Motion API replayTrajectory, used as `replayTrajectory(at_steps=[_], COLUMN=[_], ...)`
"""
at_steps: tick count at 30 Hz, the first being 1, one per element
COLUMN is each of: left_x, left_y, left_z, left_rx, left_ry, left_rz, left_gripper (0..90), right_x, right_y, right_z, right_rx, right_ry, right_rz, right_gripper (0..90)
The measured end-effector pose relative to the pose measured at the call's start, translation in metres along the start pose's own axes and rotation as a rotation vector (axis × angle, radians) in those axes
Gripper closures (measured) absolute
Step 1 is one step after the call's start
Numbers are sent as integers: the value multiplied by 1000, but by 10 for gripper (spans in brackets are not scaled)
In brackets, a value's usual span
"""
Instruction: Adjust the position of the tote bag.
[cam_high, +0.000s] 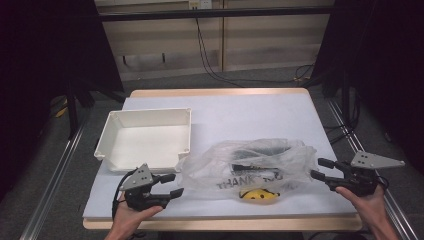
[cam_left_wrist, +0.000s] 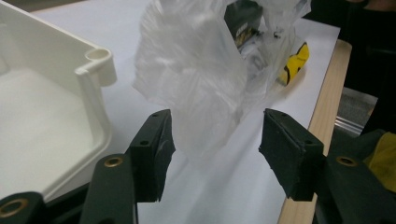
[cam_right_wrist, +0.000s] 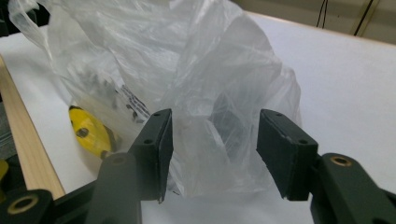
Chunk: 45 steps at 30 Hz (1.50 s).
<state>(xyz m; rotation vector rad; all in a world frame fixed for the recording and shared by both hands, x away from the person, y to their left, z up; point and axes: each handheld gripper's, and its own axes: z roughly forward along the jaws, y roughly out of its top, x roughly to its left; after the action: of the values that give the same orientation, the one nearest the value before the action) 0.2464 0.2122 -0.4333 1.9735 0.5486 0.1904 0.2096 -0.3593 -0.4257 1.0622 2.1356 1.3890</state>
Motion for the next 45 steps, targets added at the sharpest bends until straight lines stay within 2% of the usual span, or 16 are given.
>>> replayTrajectory(at_steps=[11,12,14,15,16,17,18,19,23,33,36,37,38,41,42,45], left_x=[2,3,3,1,1,-2,-4,-11,-20,-35,-39,-39,-39,-39,-39,-36], left_y=[29,31,33,37,37,39,40,42,47,64,63,63,60,56,56,60], left_z=[-20,-22,-24,-23,-23,-21,-19,-11,7,34,51,51,66,88,88,110], left_rx=[-104,-117,-120,-134,-134,-121,-106,-80,-38,-7,61,61,106,186,186,255], left_ry=[59,52,80,44,44,34,27,1,-41,-94,-97,-97,-99,-93,-93,-67], left_rz=[33,34,38,53,53,70,87,109,141,184,193,193,187,210,210,234], left_gripper=[462,478,550,632,674,674,768,791,884,898,900,900,900,900,900,900], right_x=[6,6,7,9,9,11,16,20,32,48,53,55,56,55,54,49], right_y=[24,26,31,33,33,35,37,38,37,31,28,26,25,20,19,20], right_z=[-11,-12,-13,-14,-14,-14,-11,-10,4,27,38,42,47,64,69,81], right_rx=[-85,-94,-110,-116,-116,-122,-118,-108,-41,36,70,83,100,146,166,200], right_ry=[2,4,16,25,25,44,74,90,152,228,258,261,261,258,247,218], right_rz=[-32,-36,-44,-52,-52,-60,-75,-79,-106,-137,-145,-150,-151,-151,-159,-170], right_gripper=[435,446,531,590,590,652,727,762,832,900,900,900,900,900,900,900])
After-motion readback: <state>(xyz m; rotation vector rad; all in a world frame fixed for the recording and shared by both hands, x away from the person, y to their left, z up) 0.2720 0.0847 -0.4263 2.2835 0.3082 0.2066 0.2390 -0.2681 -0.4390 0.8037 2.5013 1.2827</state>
